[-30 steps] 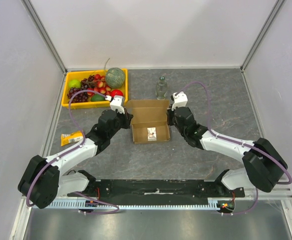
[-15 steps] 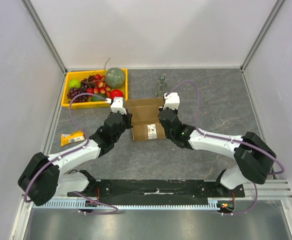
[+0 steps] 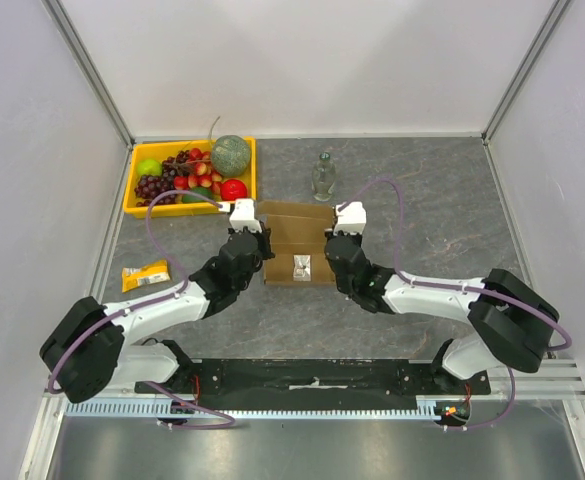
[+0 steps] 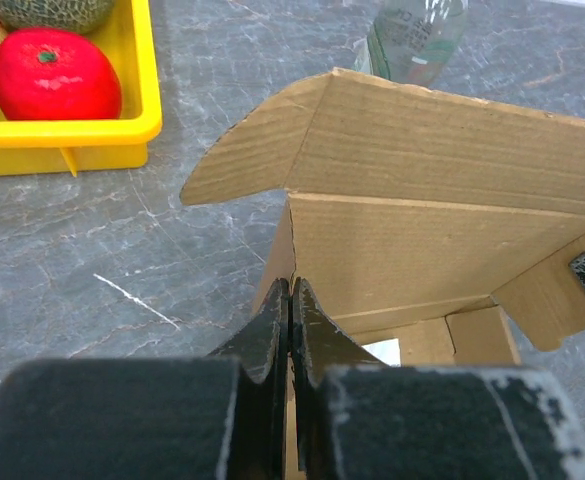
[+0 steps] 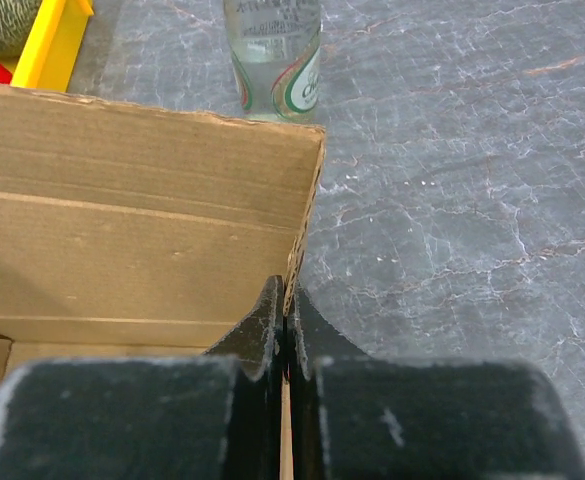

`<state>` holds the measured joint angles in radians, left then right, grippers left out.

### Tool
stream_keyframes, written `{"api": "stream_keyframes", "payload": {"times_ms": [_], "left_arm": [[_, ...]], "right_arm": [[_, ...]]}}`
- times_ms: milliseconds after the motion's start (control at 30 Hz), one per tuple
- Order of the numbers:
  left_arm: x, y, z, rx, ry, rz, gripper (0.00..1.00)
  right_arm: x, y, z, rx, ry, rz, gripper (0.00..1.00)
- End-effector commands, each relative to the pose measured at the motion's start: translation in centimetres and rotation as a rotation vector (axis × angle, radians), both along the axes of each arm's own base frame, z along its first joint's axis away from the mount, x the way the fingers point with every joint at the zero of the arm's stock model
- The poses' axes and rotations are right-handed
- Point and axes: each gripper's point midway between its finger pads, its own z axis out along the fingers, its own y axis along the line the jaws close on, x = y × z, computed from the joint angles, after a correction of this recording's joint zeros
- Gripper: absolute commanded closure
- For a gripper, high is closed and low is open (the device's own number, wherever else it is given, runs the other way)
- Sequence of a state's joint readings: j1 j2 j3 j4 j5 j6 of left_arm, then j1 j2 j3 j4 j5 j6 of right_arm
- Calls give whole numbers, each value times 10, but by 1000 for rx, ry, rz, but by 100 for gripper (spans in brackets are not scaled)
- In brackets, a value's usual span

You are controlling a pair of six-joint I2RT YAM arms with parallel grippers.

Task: Fold the paper box

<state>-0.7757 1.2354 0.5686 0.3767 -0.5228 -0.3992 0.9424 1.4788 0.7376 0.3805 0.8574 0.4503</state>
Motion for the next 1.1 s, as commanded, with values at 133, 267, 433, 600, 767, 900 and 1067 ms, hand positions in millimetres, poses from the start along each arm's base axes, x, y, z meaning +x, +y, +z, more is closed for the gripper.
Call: {"api": "stream_keyframes", "payload": {"times_ms": [133,267,433,600,767,900,1067], "left_arm": [[-10,-36,30,-122,-160,-139,98],[-15,-38,19,-127,-155,-155,98],[-25,-36,7,-145,-149,-156,98],[-33,-38,-2,-139,-141,-173,98],[-41,-37,-11,-129,-127,-180,98],[-46,-37,-17,-121,-116,-186,98],[-54,-36,-27,-117,-99,-193,98]], "right_arm": [[-21,35,22,171,-163,226,100],[-25,37,17,173,-188,247,100],[-31,38,13,192,-209,257,100],[-38,42,9,187,-214,266,100],[-46,43,2,166,-211,277,100],[-56,40,-5,147,-204,288,100],[-65,34,-12,137,-197,293,100]]}}
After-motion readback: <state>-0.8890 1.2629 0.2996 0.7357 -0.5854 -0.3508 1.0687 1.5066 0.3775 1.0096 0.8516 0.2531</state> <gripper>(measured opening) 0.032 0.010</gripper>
